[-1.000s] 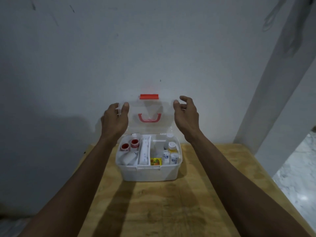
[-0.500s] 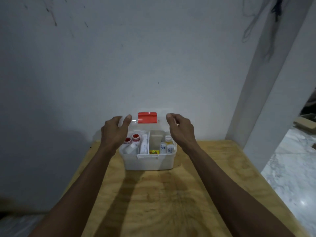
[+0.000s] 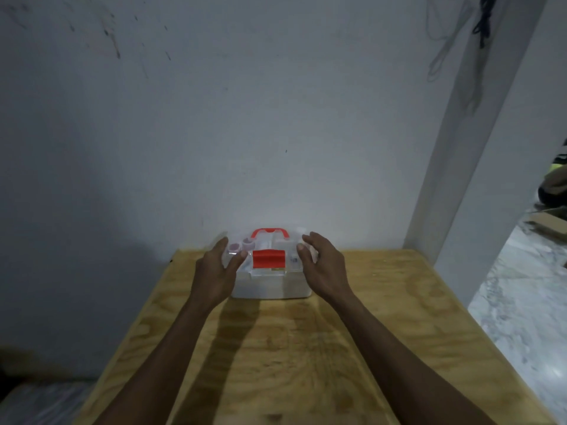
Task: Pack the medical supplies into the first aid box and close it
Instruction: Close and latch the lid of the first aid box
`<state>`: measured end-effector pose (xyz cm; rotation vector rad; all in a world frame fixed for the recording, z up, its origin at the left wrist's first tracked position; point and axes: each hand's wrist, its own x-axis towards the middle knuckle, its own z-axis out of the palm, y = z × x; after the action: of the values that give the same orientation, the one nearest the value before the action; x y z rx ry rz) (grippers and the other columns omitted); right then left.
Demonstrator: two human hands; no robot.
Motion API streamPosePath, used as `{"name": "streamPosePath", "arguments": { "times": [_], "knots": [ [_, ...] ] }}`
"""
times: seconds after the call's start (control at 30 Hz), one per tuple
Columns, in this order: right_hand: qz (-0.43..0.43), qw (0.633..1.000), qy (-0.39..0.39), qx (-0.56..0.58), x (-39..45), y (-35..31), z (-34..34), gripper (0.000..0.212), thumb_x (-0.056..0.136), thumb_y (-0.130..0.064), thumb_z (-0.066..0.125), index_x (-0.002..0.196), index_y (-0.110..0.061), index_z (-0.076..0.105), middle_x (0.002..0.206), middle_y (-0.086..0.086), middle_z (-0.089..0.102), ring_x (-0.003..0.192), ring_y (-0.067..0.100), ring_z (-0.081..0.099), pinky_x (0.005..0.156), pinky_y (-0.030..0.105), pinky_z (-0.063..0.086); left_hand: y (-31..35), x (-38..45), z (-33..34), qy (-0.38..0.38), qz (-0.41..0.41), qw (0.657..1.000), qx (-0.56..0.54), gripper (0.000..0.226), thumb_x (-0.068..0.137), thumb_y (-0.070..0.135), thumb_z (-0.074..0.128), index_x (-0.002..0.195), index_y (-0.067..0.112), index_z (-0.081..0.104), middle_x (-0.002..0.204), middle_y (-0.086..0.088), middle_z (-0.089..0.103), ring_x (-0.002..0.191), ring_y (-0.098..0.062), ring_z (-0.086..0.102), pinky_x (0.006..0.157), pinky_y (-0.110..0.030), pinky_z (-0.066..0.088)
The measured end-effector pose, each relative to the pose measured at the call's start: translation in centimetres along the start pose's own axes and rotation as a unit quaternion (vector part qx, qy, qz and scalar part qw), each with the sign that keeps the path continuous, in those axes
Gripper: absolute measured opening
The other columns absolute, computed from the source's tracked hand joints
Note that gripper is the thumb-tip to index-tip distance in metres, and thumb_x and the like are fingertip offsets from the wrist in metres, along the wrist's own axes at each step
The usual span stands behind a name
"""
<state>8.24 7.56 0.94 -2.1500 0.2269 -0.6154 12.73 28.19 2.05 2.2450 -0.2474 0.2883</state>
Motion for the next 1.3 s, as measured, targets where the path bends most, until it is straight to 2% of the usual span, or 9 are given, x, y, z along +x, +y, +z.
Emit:
{"name": "streamPosePath", "arguments": {
  "times": [0.27, 0.33, 0.5, 0.63, 0.77, 0.9, 1.0, 1.13, 1.3],
  "knots": [
    [-0.016, 0.999, 0.007, -0.030, -0.9, 0.4, 0.8, 0.037, 0.101, -0.036, 0.049, 0.131, -0.018, 0.061, 0.149, 0.004, 0.045, 0.136, 0.020, 0.042, 0.112, 0.039, 0.033, 0.0, -0.8, 0.8, 0.017, 0.007, 0.999, -0.041, 0.051, 0.093, 0.039, 0.056, 0.137, 0.014, 0.052, 0.131, -0.009, 0.062, 0.114, -0.027, 0.061, 0.073, -0.015, 0.043],
    [-0.009, 1.000, 0.011, -0.027, -1.0, 0.3, 0.9, 0.037, 0.100, -0.036, 0.049, 0.131, -0.018, 0.061, 0.150, 0.003, 0.045, 0.136, 0.020, 0.042, 0.112, 0.040, 0.033, -0.2, -0.8, 0.9, 0.013, 0.007, 0.999, -0.041, 0.051, 0.093, 0.040, 0.055, 0.137, 0.015, 0.051, 0.129, -0.008, 0.063, 0.112, -0.027, 0.062, 0.071, -0.016, 0.043],
    [0.006, 1.000, 0.005, -0.029, -0.5, -0.3, 1.2, 0.044, 0.097, -0.044, 0.052, 0.130, -0.016, 0.059, 0.148, 0.004, 0.045, 0.134, 0.019, 0.042, 0.102, 0.026, 0.029, 0.0, -0.4, 0.6, 0.024, -0.005, 0.999, -0.039, 0.055, 0.090, 0.049, 0.055, 0.132, 0.012, 0.059, 0.127, -0.010, 0.065, 0.115, -0.028, 0.061, 0.083, -0.023, 0.043],
    [0.030, 0.999, -0.008, -0.028, -0.3, -1.4, 1.7, 0.055, 0.094, -0.055, 0.051, 0.136, -0.019, 0.053, 0.153, 0.005, 0.032, 0.135, 0.023, 0.039, 0.101, 0.033, 0.039, 1.3, 0.3, 0.8, 0.031, -0.061, 0.996, -0.055, 0.080, 0.082, 0.062, 0.062, 0.140, 0.010, 0.048, 0.143, -0.012, 0.052, 0.129, -0.029, 0.051, 0.102, -0.038, 0.042],
    [0.035, 0.998, -0.032, -0.039, -0.2, -1.6, 1.6, 0.060, 0.091, -0.055, 0.056, 0.139, -0.020, 0.051, 0.156, 0.005, 0.025, 0.137, 0.026, 0.037, 0.106, 0.039, 0.039, 1.9, 0.7, 0.9, -0.002, -0.080, 0.994, -0.069, 0.078, 0.083, 0.052, 0.067, 0.145, 0.014, 0.041, 0.148, -0.007, 0.046, 0.132, -0.028, 0.046, 0.101, -0.038, 0.041],
    [0.024, 0.996, -0.077, -0.043, -0.4, -0.9, 1.1, 0.067, 0.087, -0.053, 0.062, 0.144, -0.024, 0.044, 0.161, 0.002, 0.016, 0.144, 0.027, 0.026, 0.114, 0.046, 0.032, 0.8, 0.5, 0.8, -0.055, -0.044, 0.997, -0.022, 0.074, 0.083, 0.048, 0.067, 0.147, 0.023, 0.039, 0.158, -0.002, 0.030, 0.141, -0.026, 0.033, 0.110, -0.042, 0.033],
    [-0.014, 0.993, -0.100, -0.069, -1.2, 0.0, 1.1, 0.078, 0.084, -0.057, 0.064, 0.149, -0.030, 0.032, 0.164, 0.000, 0.006, 0.149, 0.026, 0.014, 0.118, 0.050, 0.025, 0.0, -0.1, 1.0, -0.067, 0.005, 0.997, 0.028, 0.082, 0.079, 0.054, 0.069, 0.148, 0.027, 0.035, 0.162, -0.003, 0.018, 0.146, -0.027, 0.025, 0.113, -0.046, 0.029],
    [-0.040, 0.994, -0.077, -0.067, -1.8, 0.9, 1.8, 0.085, 0.080, -0.068, 0.060, 0.150, -0.035, 0.027, 0.164, -0.003, 0.005, 0.149, 0.024, 0.011, 0.118, 0.054, 0.023, -0.7, -0.7, 1.7, -0.042, 0.046, 0.998, 0.020, 0.089, 0.074, 0.061, 0.067, 0.149, 0.025, 0.035, 0.161, -0.003, 0.021, 0.147, -0.026, 0.022, 0.114, -0.048, 0.027],
    [-0.036, 0.997, -0.044, -0.056, -1.9, 1.8, 2.9, 0.080, 0.079, -0.072, 0.057, 0.147, -0.043, 0.027, 0.164, -0.007, 0.007, 0.149, 0.022, 0.013, 0.117, 0.054, 0.027, -1.2, -1.0, 2.5, -0.027, 0.047, 0.998, -0.005, 0.088, 0.075, 0.063, 0.064, 0.149, 0.028, 0.032, 0.162, 0.000, 0.019, 0.146, -0.025, 0.024, 0.113, -0.047, 0.028]
  ]
}}
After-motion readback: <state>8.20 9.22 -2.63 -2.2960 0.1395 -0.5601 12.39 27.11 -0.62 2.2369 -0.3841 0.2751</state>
